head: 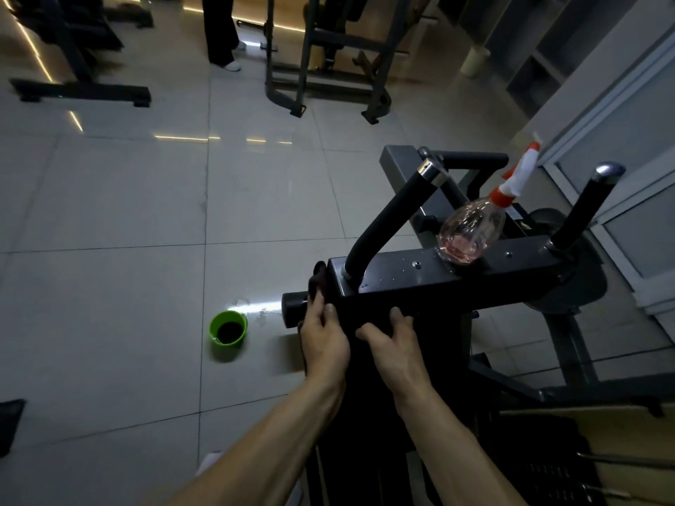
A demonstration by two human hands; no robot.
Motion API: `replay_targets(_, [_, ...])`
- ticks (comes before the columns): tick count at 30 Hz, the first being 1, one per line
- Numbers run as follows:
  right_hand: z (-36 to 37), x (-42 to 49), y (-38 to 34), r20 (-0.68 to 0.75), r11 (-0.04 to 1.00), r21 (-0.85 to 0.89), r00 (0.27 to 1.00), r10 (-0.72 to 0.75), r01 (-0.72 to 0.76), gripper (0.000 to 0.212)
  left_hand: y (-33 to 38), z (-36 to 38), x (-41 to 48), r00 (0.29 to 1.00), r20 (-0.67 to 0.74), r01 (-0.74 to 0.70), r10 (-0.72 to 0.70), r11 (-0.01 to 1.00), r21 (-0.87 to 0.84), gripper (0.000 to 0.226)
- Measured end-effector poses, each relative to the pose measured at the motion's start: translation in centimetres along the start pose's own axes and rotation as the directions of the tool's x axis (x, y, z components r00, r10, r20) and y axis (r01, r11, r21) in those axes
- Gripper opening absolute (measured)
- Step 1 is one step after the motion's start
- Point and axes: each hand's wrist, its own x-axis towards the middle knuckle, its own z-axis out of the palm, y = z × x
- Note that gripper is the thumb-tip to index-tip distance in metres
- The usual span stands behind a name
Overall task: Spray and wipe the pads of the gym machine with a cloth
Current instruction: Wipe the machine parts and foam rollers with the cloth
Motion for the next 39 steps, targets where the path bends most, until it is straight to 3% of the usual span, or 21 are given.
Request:
replay_targets(2, [-0.3, 0.2, 0.4, 0.017, 1.0, 0.005, 1.0, -0.02, 0.02, 0.077, 0.7, 0.8, 2.7, 0.998, -0.026, 0.062, -0.062, 0.998, -0.019, 0.037])
replay_targets(4, [-0.6, 0.1, 0.8, 0.016, 1.0, 0.013, 1.0, -0.019, 0.019, 0.082, 1.2, 1.0, 5.3, 0.994, -0.031, 0.108, -0.108, 0.994, -0.003, 0.033])
replay_targets(8, [-0.5, 0.0, 1.1, 0.025, 0.997, 0.048, 0.998, -0.057, 0.056, 0.077, 1.5, 1.1, 3.2, 0.999, -0.032, 0.01, -0.008, 0.998, 0.069, 0.036])
replay_targets(11, [-0.3, 0.0, 1.2, -0.003, 0.993, 0.106, 0.999, -0.052, 0.052, 0.077, 0.3, -0.3, -0.1, 0.999, 0.032, 0.013, -0.016, 0.994, 0.112, 0.037])
replay_targets(14, [-1.2, 0.0, 1.0, -0.136, 0.975, 0.217, 0.991, -0.009, 0.039, 0.06, 1.3, -1.9, -1.7, 0.995, 0.09, 0.018, -0.03, 0.991, 0.132, 0.028])
replay_targets(16, [-3.0, 0.3, 0.2, -0.257, 0.945, 0.317, 0.966, 0.001, 0.083, 0.04, 4.3, -1.9, -1.5, 0.996, 0.063, -0.07, 0.06, 0.983, 0.169, 0.021])
replay_targets(18, [-5.5, 0.9, -1.2, -0.394, 0.919, 0.356, 0.919, -0.02, 0.172, 0.032, 8.1, -1.1, -1.0, 0.987, 0.014, -0.159, 0.159, 0.971, 0.179, 0.024])
replay_targets(22, [-10.0, 3.8, -4.6, -0.582, 0.895, 0.322, 0.81, -0.07, 0.308, 0.037, 14.2, 1.9, -0.7, 0.975, 0.04, -0.221, 0.218, 0.962, 0.162, 0.025])
replay_targets(25, [-12.5, 5.9, -7.2, -0.629, 0.941, 0.161, 0.766, -0.135, 0.298, 0.07, 16.3, 2.7, -0.5, 0.974, 0.076, -0.224, 0.213, 0.959, 0.174, 0.025])
replay_targets(29, [-13.0, 9.4, -8.5, -0.574, 0.952, 0.116, 0.801, -0.169, 0.283, 0.089, 17.7, 2.7, 0.1, 0.976, 0.143, -0.19, 0.162, 0.961, 0.202, 0.026])
replay_targets(31, [-12.8, 11.0, -8.4, -0.575, 0.948, 0.166, 0.808, -0.131, 0.273, 0.08, 18.5, 2.7, 0.2, 0.974, 0.171, -0.183, 0.149, 0.962, 0.203, 0.027])
replay_targets(35, [-12.2, 8.9, -10.3, -0.636, 0.919, 0.214, 0.761, -0.126, 0.331, 0.039, 20.2, 2.7, 1.8, 0.963, 0.246, -0.16, 0.11, 0.968, 0.193, 0.02])
replay_targets(39, [-11.6, 6.5, -14.2, -0.7, 0.881, 0.185, 0.688, -0.193, 0.436, 0.042, 22.7, 2.2, 4.7, 0.941, 0.335, -0.098, 0.054, 0.988, 0.117, 0.016])
